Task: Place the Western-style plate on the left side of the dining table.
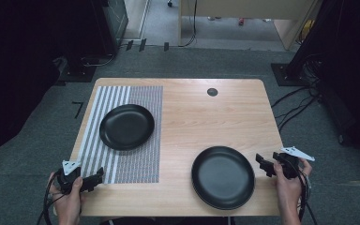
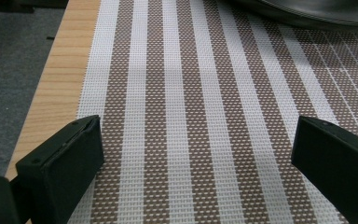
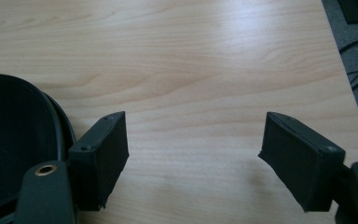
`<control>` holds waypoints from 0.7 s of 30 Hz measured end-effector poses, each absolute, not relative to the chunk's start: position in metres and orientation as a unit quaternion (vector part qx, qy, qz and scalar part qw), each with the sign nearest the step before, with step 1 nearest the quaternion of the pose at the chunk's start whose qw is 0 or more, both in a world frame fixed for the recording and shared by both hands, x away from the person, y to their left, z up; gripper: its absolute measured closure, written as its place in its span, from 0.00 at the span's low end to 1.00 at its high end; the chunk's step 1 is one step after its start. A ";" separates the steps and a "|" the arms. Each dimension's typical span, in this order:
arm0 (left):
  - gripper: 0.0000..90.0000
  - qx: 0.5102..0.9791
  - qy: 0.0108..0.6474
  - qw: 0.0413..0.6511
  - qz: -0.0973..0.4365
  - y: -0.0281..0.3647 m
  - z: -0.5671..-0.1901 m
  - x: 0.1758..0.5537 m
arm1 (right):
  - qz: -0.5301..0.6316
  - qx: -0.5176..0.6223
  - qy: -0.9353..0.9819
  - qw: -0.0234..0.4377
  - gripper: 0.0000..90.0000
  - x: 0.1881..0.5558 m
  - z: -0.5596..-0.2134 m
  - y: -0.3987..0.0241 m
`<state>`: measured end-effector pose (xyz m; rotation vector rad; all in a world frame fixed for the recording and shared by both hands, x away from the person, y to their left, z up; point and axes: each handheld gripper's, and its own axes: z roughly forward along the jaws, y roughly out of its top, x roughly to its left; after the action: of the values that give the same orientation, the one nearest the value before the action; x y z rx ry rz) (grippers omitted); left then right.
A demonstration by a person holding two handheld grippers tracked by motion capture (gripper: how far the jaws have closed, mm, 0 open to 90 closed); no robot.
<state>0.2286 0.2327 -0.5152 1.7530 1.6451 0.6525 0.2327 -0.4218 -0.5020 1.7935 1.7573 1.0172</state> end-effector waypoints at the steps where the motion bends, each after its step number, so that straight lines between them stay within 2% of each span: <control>1: 0.02 0.667 0.626 0.320 0.248 0.233 -0.516 0.228 | 0.363 0.647 0.634 0.216 0.25 0.231 -0.503 -0.423; 21: 0.01 0.677 0.621 0.304 0.253 0.235 -0.518 0.223 | 0.322 0.654 0.647 0.224 0.24 0.203 -0.518 -0.438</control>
<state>0.2232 0.2351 -0.5183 1.7936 1.6445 0.6707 0.2035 -0.4380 -0.5183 1.8053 1.7855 0.8883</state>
